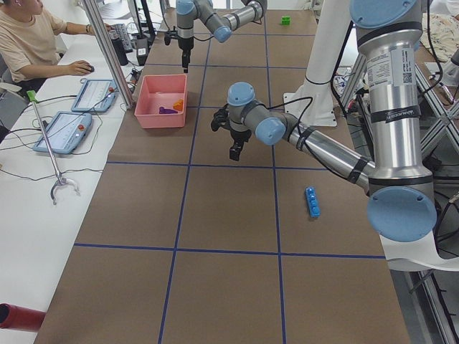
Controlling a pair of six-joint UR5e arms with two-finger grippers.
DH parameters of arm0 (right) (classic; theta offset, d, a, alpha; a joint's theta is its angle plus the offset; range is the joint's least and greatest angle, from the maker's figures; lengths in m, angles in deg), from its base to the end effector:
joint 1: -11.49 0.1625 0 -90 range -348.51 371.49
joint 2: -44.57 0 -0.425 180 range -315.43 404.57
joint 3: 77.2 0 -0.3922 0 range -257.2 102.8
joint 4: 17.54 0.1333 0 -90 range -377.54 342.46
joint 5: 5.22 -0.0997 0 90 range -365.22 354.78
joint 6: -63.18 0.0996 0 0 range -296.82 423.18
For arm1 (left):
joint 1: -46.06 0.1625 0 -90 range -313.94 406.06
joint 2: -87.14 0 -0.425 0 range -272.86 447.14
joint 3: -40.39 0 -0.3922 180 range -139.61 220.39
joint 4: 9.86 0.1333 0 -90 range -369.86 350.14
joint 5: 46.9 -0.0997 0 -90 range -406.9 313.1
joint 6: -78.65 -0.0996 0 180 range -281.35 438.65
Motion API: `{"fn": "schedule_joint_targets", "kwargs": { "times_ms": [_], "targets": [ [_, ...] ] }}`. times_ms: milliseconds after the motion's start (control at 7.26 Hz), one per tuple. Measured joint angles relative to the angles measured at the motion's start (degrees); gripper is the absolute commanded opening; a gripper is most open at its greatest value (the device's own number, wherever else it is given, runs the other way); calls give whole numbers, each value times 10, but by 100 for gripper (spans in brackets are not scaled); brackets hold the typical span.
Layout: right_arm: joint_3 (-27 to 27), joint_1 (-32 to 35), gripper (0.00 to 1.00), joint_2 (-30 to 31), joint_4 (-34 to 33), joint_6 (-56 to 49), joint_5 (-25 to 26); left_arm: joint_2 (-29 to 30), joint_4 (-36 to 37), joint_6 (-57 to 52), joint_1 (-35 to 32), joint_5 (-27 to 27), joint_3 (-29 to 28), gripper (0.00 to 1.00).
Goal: Put all blocks into box
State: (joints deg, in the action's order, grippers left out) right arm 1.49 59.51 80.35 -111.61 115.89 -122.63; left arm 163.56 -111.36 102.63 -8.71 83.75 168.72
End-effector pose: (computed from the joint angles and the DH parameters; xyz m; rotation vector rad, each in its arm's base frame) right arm -0.4468 -0.6273 0.1503 0.1121 -0.7995 0.0149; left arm 0.1642 -0.3511 0.4134 0.1890 0.8997 0.4067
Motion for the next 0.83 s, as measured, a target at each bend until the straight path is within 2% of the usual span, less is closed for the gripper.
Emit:
{"fn": "schedule_joint_targets", "kwargs": {
  "times_ms": [138,413,551,827],
  "targets": [
    [45,2,99,29,-19,-14,-3,-52,-34,-30,6,-11,13,100],
    [117,7,99,74,-55,-40,-7,-175,-165,-55,24,-36,19,100],
    [131,8,99,84,-60,-44,-7,-215,-205,-57,44,-53,18,100],
    [139,9,99,91,-62,-46,-7,-249,-236,-53,89,-79,14,100]
  ]
}}
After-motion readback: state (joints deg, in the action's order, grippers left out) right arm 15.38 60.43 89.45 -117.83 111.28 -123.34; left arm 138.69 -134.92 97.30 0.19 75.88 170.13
